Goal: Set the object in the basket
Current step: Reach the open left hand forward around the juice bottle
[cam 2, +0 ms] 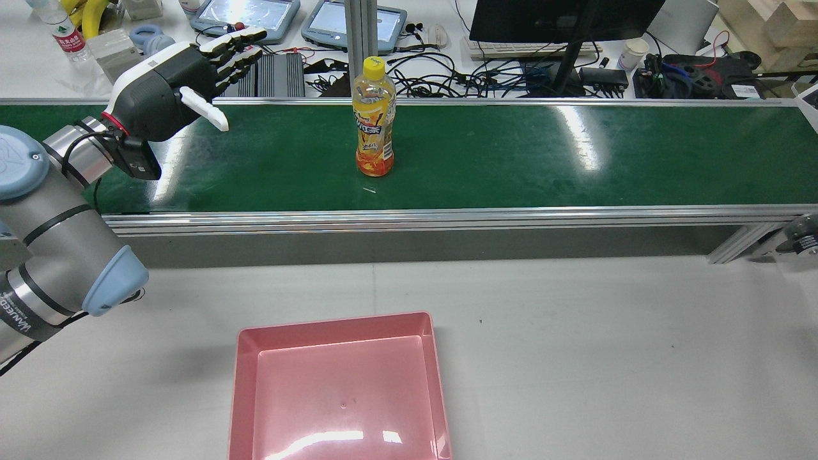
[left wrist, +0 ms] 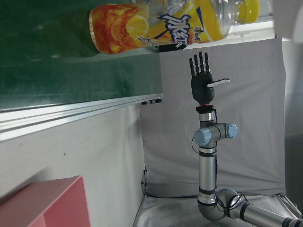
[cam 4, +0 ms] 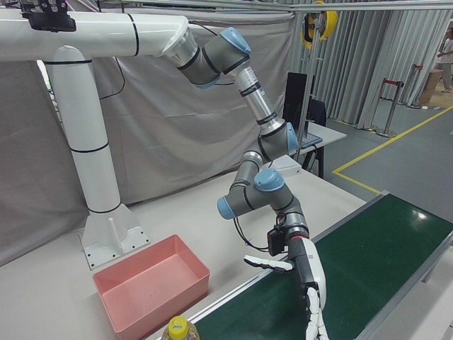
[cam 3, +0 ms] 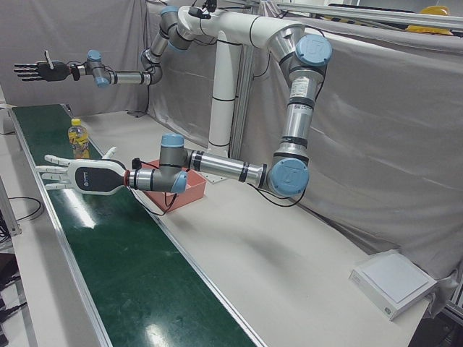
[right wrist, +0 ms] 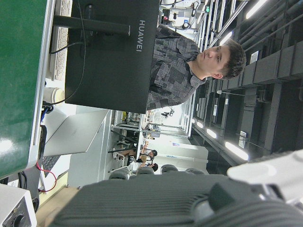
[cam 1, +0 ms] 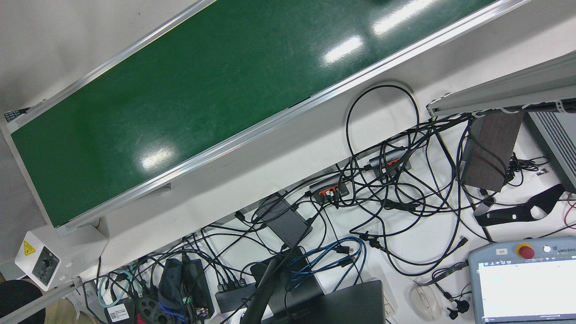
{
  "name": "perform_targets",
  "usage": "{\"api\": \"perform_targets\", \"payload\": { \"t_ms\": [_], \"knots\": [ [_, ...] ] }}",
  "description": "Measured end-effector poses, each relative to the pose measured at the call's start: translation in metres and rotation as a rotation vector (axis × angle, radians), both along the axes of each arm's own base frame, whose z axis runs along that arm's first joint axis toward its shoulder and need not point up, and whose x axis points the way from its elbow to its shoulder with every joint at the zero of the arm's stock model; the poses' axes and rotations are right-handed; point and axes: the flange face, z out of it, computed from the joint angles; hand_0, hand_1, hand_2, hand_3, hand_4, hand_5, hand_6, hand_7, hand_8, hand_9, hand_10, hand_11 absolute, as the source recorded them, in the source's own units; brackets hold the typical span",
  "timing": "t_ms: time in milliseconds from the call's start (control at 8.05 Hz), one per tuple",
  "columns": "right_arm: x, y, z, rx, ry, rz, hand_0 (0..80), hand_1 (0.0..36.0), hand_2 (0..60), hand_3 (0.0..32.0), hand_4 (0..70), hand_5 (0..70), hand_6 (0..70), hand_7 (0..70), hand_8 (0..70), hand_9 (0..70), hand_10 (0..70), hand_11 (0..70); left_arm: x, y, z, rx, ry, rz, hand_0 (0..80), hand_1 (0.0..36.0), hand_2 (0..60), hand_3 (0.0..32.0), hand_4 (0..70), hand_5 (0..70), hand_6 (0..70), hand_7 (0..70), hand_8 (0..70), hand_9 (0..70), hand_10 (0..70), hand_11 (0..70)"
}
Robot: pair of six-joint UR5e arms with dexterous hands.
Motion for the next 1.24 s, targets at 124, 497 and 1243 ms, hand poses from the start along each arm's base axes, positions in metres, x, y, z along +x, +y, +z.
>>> {"api": "perform_targets", "payload": {
  "t_ms": [124, 497, 1243],
  "knots": [
    [0.000, 0.000, 0.000, 0.001, 0.000, 0.000, 0.0, 0.0, 0.0, 0.0, 0.0, 0.0, 0.0, 0.0, 0.0, 0.0, 0.0, 0.0, 0.003, 0.001, -0.001, 0.004, 0.008, -0.004, 56.3, 0.9, 0.0, 4.4, 11.5, 12.2, 0.0, 0.2, 5.8, 7.4, 0.0, 0.2],
    [0.000, 0.000, 0.000, 0.001, 0.000, 0.000, 0.0, 0.0, 0.0, 0.0, 0.0, 0.0, 0.0, 0.0, 0.0, 0.0, 0.0, 0.0, 0.021, 0.008, -0.003, 0.006, 0.033, -0.020, 62.8, 4.4, 0.0, 4.4, 11.6, 13.8, 0.0, 0.5, 6.3, 8.1, 0.0, 1.1],
    [0.001, 0.000, -0.001, 0.002, 0.000, 0.002, 0.0, 0.0, 0.0, 0.0, 0.0, 0.0, 0.0, 0.0, 0.0, 0.0, 0.0, 0.0, 0.042, 0.013, -0.028, 0.002, -0.015, -0.015, 60.1, 3.2, 0.0, 4.6, 11.6, 13.4, 0.0, 0.7, 6.2, 8.1, 0.0, 0.4]
  ]
}}
